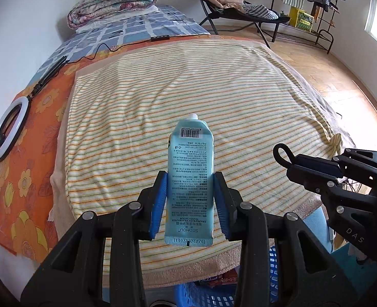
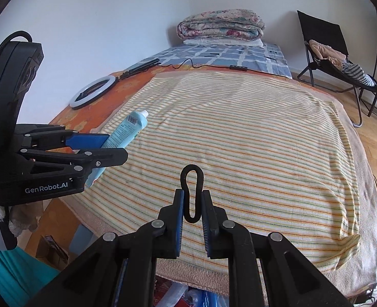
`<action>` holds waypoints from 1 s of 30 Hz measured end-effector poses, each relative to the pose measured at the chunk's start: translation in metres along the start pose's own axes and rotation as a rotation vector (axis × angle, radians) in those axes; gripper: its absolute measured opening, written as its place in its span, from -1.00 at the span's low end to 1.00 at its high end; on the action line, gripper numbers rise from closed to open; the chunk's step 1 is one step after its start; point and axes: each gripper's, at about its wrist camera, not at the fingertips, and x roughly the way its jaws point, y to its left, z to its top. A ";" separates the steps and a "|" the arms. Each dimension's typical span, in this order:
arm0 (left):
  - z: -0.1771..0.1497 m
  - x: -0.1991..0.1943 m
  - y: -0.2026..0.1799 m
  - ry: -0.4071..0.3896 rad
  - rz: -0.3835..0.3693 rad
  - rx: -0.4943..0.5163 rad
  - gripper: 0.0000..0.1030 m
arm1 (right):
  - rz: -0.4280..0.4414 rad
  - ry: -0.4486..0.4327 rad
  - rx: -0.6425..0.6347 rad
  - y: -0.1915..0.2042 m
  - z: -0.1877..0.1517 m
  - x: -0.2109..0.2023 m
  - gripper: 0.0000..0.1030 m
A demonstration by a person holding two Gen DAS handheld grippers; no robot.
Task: Collect trash
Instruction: 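Carry the blue tube and black ring over the blue basket with both tools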
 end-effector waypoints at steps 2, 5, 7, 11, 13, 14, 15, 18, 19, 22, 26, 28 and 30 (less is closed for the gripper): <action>-0.009 -0.008 -0.005 -0.004 -0.001 0.004 -0.30 | 0.002 -0.001 0.003 0.001 -0.006 -0.007 -0.78; -0.023 -0.021 -0.012 -0.011 -0.004 0.011 -0.30 | 0.005 -0.003 0.004 0.003 -0.016 -0.018 -0.78; -0.032 -0.028 -0.016 -0.014 -0.012 0.008 -0.30 | 0.003 -0.007 0.005 0.004 -0.022 -0.025 -0.78; -0.052 -0.041 -0.024 -0.020 -0.016 0.008 -0.30 | 0.002 -0.011 0.016 0.006 -0.036 -0.039 -0.78; -0.062 -0.046 -0.029 -0.021 -0.014 0.013 -0.30 | 0.003 -0.010 0.019 0.007 -0.042 -0.044 -0.78; -0.067 -0.049 -0.031 -0.022 -0.016 0.013 -0.30 | 0.004 -0.009 0.020 0.007 -0.045 -0.047 -0.78; -0.071 -0.050 -0.033 -0.020 -0.020 0.012 -0.30 | 0.006 -0.007 0.018 0.009 -0.048 -0.049 -0.78; -0.086 -0.054 -0.039 -0.014 -0.027 0.015 -0.30 | 0.008 0.002 0.009 0.014 -0.058 -0.053 -0.78; -0.091 -0.054 -0.041 -0.011 -0.026 0.017 -0.30 | 0.008 0.007 0.005 0.015 -0.061 -0.054 -0.78; -0.105 -0.053 -0.045 0.004 -0.036 0.012 -0.30 | 0.011 0.021 -0.004 0.019 -0.072 -0.055 -0.78; -0.122 -0.047 -0.048 0.034 -0.044 0.010 -0.30 | 0.015 0.044 -0.002 0.021 -0.086 -0.054 -0.78; -0.129 -0.043 -0.049 0.048 -0.045 0.010 -0.30 | 0.016 0.057 -0.001 0.022 -0.092 -0.052 -0.78; -0.135 -0.039 -0.050 0.062 -0.050 0.007 -0.30 | 0.019 0.068 -0.002 0.023 -0.097 -0.050 -0.78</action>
